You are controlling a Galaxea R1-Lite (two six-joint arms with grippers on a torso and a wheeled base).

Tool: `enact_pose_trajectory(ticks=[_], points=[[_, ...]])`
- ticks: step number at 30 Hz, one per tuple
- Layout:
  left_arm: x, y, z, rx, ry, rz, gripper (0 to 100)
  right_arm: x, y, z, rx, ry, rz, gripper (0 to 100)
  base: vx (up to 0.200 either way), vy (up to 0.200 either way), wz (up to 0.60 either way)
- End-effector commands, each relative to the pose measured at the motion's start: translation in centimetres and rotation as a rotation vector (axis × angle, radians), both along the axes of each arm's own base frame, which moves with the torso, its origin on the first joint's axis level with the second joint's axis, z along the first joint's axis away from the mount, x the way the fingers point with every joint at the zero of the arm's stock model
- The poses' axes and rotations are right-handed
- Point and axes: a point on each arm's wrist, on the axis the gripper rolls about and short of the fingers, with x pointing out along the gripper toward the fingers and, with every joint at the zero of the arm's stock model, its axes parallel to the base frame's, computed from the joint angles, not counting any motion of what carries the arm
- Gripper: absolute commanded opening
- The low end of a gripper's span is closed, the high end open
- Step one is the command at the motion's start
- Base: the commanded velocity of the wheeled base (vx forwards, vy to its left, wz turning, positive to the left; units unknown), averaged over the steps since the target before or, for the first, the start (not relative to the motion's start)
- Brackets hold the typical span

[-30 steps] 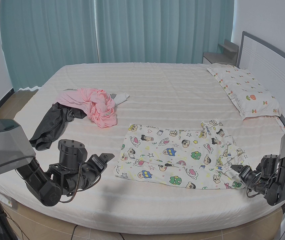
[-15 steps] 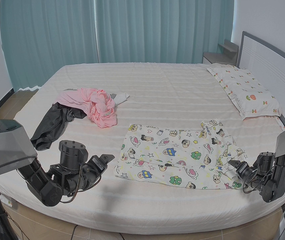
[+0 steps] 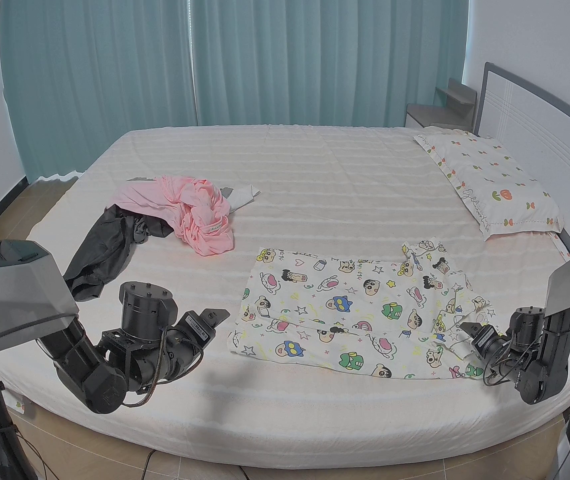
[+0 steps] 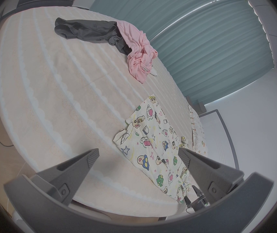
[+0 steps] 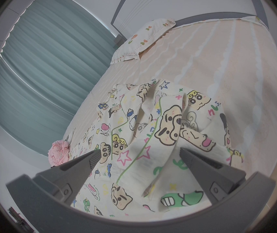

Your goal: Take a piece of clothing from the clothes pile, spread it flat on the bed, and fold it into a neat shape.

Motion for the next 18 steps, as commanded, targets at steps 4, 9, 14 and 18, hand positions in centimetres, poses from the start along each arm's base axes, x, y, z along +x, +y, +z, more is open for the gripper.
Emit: enact_pose_trajectory(ticks=[4,9,14,18], points=[[0.01,-0.02,-0.15,0.002,0.004,0.0,100,0.82,0.16,-0.32,-0.003,-0.029,0.004,100,0.0,0.0,0.0],[0.04,0.02,-0.13,0.002,0.003,0.002,100,0.85,0.16,-0.31,-0.001,-0.03,0.003,0,0.0,0.0,0.0],[0.03,0.03,-0.15,0.002,0.004,0.002,100,0.64,0.16,-0.32,-0.003,-0.023,-0.003,0,0.0,0.0,0.0],[0.0,0.04,-0.38,0.005,0.011,0.002,100,0.26,0.15,-0.29,-0.017,-0.01,-0.028,0,0.0,0.0,0.0]])
